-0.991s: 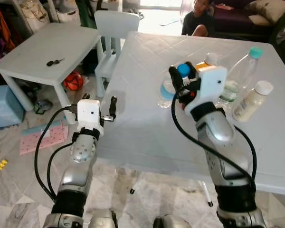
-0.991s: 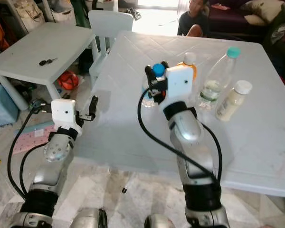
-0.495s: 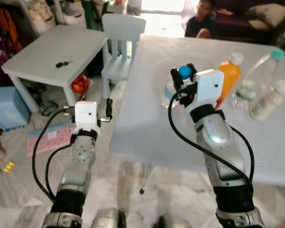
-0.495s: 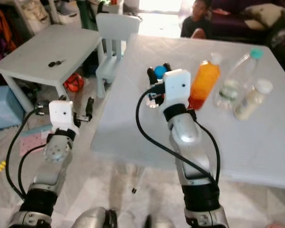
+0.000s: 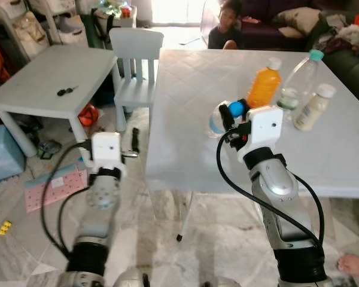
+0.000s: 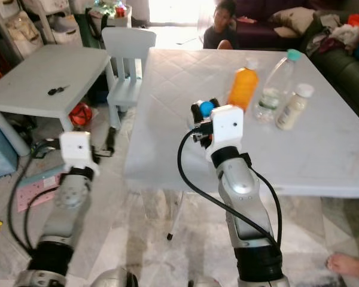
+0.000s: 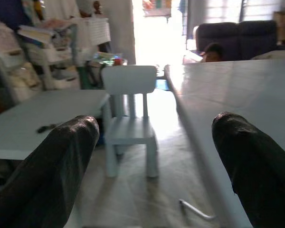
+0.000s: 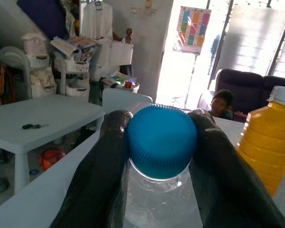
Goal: Restocking fridge
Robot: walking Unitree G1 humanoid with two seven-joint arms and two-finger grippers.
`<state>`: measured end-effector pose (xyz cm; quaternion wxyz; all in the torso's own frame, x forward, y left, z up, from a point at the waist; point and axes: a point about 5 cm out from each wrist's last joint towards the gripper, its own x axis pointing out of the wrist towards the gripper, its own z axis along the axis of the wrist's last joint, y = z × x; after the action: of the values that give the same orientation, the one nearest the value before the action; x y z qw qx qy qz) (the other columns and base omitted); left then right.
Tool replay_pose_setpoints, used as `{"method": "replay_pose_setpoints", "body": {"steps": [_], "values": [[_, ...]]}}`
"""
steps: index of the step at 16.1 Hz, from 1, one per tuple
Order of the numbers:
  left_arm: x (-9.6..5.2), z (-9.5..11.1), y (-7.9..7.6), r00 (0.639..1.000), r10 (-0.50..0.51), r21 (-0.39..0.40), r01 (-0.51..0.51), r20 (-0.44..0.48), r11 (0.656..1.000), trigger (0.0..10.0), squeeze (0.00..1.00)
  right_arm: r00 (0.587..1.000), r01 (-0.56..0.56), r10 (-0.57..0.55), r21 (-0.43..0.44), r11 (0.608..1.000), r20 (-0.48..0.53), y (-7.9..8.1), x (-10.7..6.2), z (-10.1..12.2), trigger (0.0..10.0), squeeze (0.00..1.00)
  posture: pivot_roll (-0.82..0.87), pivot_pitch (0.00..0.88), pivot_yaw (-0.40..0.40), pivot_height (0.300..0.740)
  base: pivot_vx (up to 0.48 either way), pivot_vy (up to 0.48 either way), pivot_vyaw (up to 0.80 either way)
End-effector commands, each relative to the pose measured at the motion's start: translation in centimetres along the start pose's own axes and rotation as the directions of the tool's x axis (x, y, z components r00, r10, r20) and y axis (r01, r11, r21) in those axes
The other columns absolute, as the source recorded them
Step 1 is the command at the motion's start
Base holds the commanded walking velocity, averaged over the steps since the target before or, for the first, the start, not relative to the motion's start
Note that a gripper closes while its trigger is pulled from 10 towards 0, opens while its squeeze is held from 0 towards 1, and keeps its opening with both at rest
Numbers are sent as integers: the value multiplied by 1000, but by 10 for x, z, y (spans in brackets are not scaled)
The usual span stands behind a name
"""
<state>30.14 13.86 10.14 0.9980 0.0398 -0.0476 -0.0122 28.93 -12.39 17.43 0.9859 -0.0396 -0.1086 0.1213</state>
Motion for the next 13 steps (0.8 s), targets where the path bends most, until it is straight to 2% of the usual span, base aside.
{"method": "replay_pose_setpoints", "body": {"steps": [1,5,8,11,13], "values": [[2,2,-2,1000,-17,3,17,4,1000,10000,0,1000,-5,5,0,1000,-3,2,0,0,10000,0,-55,0,-16,740,0,0,0],[2,2,-2,1000,-17,3,17,4,1000,10000,0,1000,-5,5,0,1000,-3,2,0,0,10000,0,-55,0,-16,740,0,0,0],[3,3,-3,1000,-15,6,15,8,1000,10000,0,994,102,-101,-11,995,52,-17,9,12,10000,0,-54,0,-11,740,0,0,0],[6,3,-4,1000,-10,6,10,9,1000,10000,0,985,128,-127,2,992,121,-24,19,27,10000,0,-57,0,-11,740,0,0,0],[7,5,-6,1000,-8,4,8,13,1000,10000,0,978,142,-147,42,989,145,-25,27,35,10000,0,-56,0,-14,740,0,0,0]]}}
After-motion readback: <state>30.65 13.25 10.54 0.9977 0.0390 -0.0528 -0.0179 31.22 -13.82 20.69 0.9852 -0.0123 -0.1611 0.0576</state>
